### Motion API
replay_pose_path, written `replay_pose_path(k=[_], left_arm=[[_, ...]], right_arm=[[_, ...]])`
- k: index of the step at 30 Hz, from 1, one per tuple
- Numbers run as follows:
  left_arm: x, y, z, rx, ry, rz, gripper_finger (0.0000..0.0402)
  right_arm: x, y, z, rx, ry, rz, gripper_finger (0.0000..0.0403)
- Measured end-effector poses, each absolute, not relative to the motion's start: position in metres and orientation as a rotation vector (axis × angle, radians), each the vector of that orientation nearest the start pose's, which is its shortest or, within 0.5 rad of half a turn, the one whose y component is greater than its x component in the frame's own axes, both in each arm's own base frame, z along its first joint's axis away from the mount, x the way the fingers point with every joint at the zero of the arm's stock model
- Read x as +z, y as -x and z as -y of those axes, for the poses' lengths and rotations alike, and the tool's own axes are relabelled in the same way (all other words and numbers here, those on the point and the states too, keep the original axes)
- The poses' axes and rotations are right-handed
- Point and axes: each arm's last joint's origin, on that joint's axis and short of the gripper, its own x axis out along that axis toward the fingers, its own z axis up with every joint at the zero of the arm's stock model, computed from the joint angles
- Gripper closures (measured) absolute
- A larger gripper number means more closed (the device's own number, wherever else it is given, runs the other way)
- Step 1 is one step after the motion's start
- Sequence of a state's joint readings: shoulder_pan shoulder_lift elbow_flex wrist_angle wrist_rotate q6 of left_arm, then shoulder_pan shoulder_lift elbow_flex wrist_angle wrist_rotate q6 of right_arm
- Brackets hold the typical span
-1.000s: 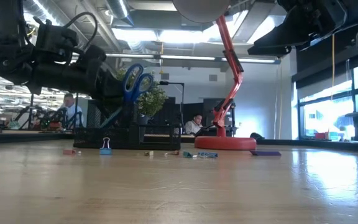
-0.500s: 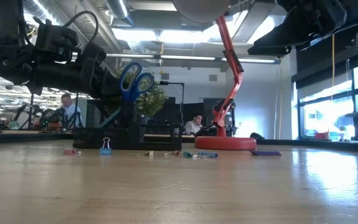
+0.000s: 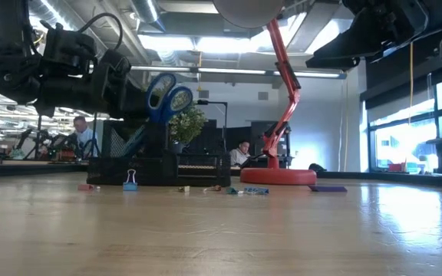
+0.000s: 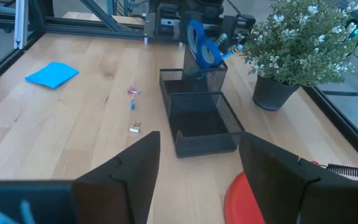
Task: Pick and place office supplies into organizer
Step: Put the green pencil into the black desk organizer, then put the blue sticky notes into the black desk organizer
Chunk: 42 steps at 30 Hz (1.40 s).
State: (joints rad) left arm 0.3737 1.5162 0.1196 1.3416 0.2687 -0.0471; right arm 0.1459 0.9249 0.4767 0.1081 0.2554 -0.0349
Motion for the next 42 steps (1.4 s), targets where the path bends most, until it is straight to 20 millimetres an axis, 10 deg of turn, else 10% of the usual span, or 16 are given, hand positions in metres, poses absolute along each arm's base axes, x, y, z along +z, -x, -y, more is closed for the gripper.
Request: replay_pose_path(k=[22,30,42], left_arm=[[0.179,-0.180,-0.065,0.117,-0.073,0.277,0.0210],[0.200,-0.170,-0.050,-0.179,-0.143,0.370,0.0210],[0.205,-0.205,-0.009,-0.328,-0.144,0.132,0.0210]], right_arm=[[0.230,-0.197,-0.022,-0.102,0.106,-0.337,0.0181],[0.230,-0.197,-0.022,-0.098,0.129,-0.338,0.0181],[0.230,-0.197,-0.022,-0.098,0.124,-0.337,0.0181]])
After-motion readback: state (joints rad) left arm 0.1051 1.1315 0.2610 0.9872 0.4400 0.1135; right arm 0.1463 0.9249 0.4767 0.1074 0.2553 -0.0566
